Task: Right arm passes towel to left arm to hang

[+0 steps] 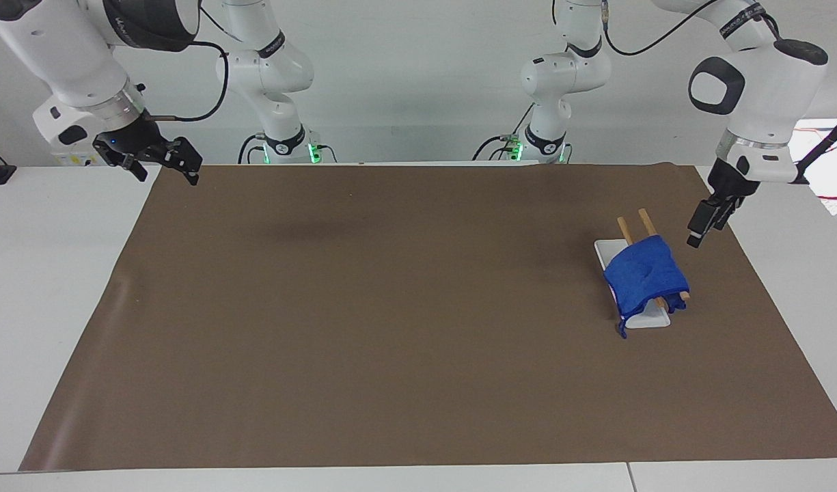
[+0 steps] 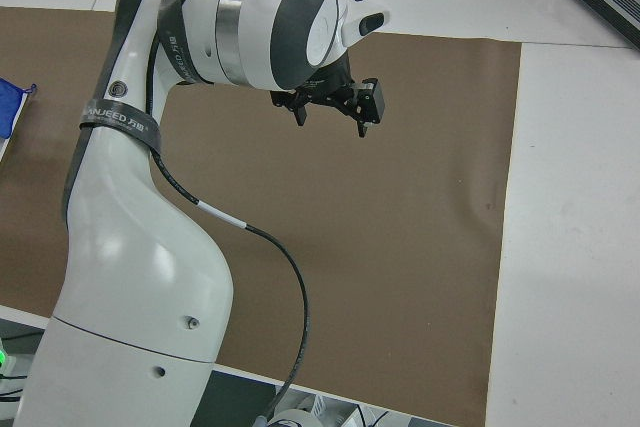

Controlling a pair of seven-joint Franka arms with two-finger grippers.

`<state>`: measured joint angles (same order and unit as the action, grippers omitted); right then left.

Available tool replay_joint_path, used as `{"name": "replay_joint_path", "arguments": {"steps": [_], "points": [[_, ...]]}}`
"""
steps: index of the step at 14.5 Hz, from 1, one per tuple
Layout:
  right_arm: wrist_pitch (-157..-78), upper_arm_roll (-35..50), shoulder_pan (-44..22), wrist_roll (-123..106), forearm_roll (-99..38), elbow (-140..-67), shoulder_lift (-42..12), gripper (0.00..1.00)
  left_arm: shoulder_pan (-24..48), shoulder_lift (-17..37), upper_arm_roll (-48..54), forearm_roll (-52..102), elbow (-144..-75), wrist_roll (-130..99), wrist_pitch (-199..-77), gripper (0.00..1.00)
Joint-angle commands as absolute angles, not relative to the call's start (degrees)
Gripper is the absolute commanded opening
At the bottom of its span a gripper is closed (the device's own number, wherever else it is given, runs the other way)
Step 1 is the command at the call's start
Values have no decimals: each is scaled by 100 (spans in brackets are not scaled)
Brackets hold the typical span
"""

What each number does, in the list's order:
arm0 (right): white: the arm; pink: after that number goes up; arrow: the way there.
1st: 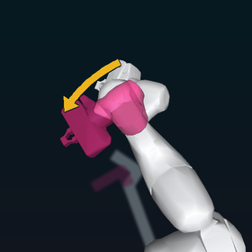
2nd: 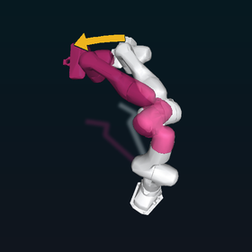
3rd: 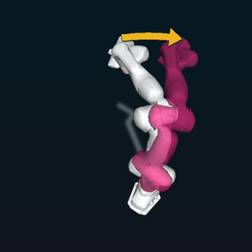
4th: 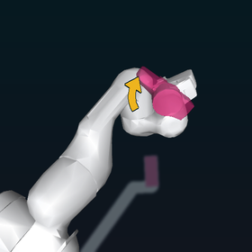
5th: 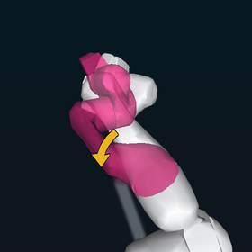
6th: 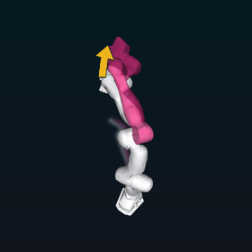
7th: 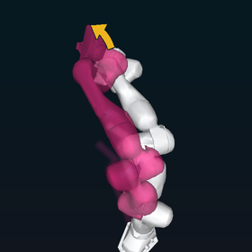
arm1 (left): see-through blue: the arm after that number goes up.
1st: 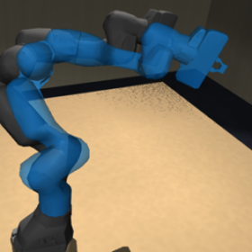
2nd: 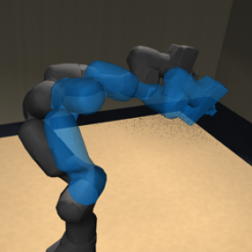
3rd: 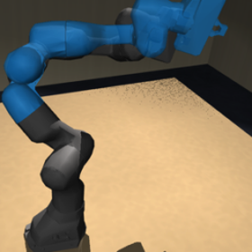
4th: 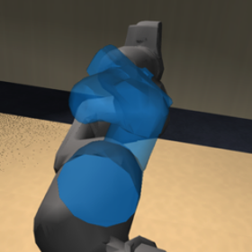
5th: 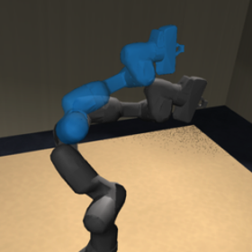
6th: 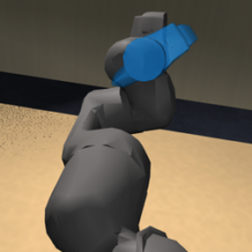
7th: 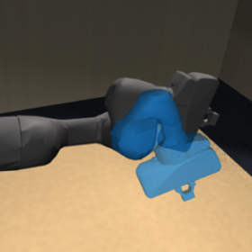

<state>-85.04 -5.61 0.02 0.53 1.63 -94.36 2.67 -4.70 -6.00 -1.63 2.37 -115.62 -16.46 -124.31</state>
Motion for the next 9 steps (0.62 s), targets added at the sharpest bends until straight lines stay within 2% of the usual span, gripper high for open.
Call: {"name": "replay_joint_path", "arguments": {"steps": [1, 5, 9], "points": [[-8762, -545, 18, -88, 281, -9519, 343, 100, -133, -195, -202, 132, -10620, -1266, -11438, 100], [-8842, -536, 18, -79, 264, -9536, 343, 100, 175, 166, -202, 114, -9688, -1082, -10435, 100], [-8842, -536, 26, -79, 246, -9536, 334, 100, 185, 263, -193, 123, -9361, -695, -9871, 100]]}}
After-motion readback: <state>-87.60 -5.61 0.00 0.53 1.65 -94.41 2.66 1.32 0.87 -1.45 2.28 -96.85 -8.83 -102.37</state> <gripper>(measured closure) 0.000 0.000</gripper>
